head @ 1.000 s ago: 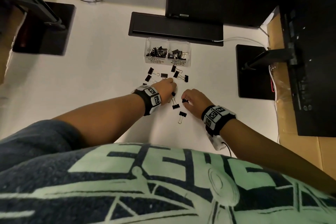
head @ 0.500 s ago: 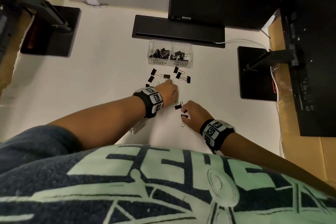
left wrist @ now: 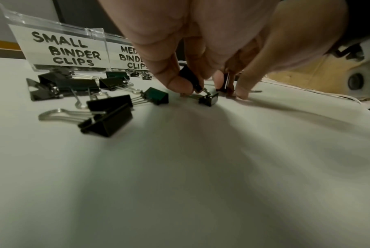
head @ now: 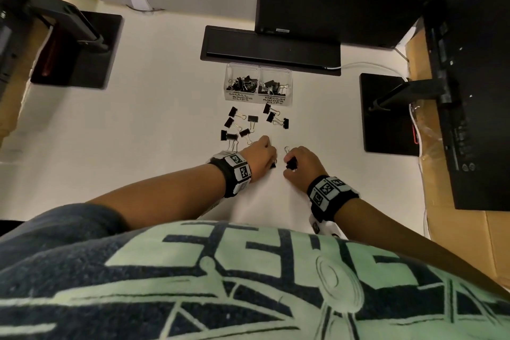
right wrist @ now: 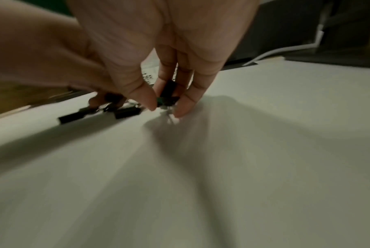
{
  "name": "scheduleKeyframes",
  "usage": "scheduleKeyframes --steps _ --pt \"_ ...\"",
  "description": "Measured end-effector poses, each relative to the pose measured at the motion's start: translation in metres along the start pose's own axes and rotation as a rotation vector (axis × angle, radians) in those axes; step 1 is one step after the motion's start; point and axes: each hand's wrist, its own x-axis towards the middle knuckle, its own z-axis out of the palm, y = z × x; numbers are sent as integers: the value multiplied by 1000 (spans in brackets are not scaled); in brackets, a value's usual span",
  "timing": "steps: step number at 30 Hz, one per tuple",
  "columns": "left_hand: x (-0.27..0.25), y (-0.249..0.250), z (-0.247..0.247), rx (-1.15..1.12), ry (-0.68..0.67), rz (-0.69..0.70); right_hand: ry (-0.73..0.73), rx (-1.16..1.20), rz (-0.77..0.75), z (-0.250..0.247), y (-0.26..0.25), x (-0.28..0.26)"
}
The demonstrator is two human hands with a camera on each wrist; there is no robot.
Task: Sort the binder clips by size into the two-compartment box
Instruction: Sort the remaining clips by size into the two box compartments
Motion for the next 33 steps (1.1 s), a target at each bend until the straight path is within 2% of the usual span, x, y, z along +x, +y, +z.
scheduleKeyframes --steps 7,13,16,19,22,26,29,33 --pt "-2 0 1 45 -54 7 109 272 151 -34 -9 24" --pt "-3 1 -1 91 -61 3 169 457 83 -75 -44 58" --pt "-4 -1 -2 117 -54 4 196 396 17 -90 -64 83" --pt "-4 -4 -5 118 -49 14 199 169 -68 -94 -77 109" --pt "-3 -7 -9 52 -20 37 135 -58 -151 -90 -87 128" --pt "1 -6 -24 -103 42 -28 -1 -241 -130 -84 -92 140" --pt "12 -4 -48 -212 140 -83 25 -186 -125 -83 -90 140" --pt "38 -4 -87 -270 294 -105 258 54 -94 -88 -77 127"
